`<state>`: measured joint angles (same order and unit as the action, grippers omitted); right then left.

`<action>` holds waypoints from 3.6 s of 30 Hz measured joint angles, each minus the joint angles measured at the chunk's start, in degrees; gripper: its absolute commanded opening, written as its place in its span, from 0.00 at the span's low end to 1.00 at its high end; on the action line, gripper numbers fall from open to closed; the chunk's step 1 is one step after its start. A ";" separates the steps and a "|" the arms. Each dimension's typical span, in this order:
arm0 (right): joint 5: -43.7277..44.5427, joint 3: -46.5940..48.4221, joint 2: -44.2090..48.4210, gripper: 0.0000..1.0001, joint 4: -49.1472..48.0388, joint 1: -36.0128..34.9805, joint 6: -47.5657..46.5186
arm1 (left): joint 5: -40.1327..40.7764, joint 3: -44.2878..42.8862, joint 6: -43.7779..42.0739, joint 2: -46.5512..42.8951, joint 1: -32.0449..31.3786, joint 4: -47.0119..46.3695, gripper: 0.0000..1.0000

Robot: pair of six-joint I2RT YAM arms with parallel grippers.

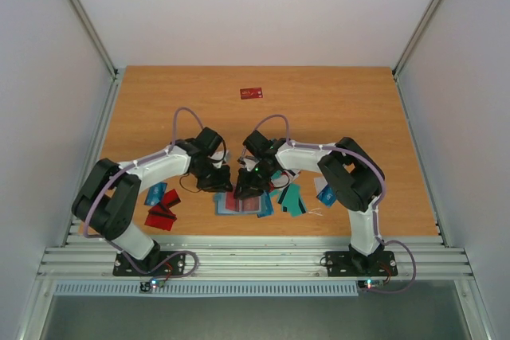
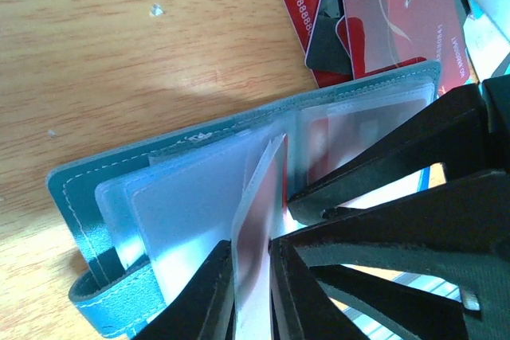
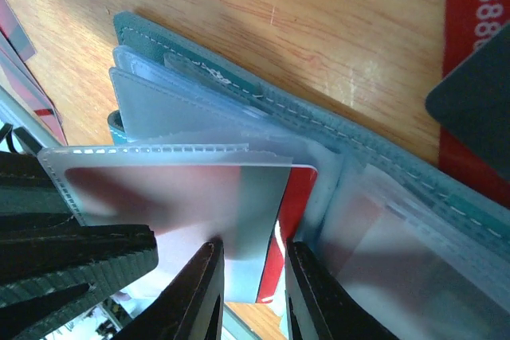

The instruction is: Put the credit cards into the card holder

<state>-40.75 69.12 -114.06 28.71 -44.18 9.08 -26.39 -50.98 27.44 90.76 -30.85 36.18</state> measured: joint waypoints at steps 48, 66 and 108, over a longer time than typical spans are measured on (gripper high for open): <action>3.41 -13.75 27.15 0.26 14.91 20.17 -6.91 | 21.88 -31.71 7.17 21.11 -12.87 24.26 0.34; 0.04 -16.02 33.59 0.27 16.83 27.89 -9.92 | 8.52 -37.16 12.79 25.97 -13.22 20.83 0.44; -3.82 -11.08 17.94 0.36 7.72 31.30 -1.40 | -2.03 -47.47 -11.15 35.50 -3.50 12.41 0.54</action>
<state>-44.58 58.04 -96.12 36.42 -12.88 7.68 -28.42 -98.45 16.29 126.26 -34.35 48.60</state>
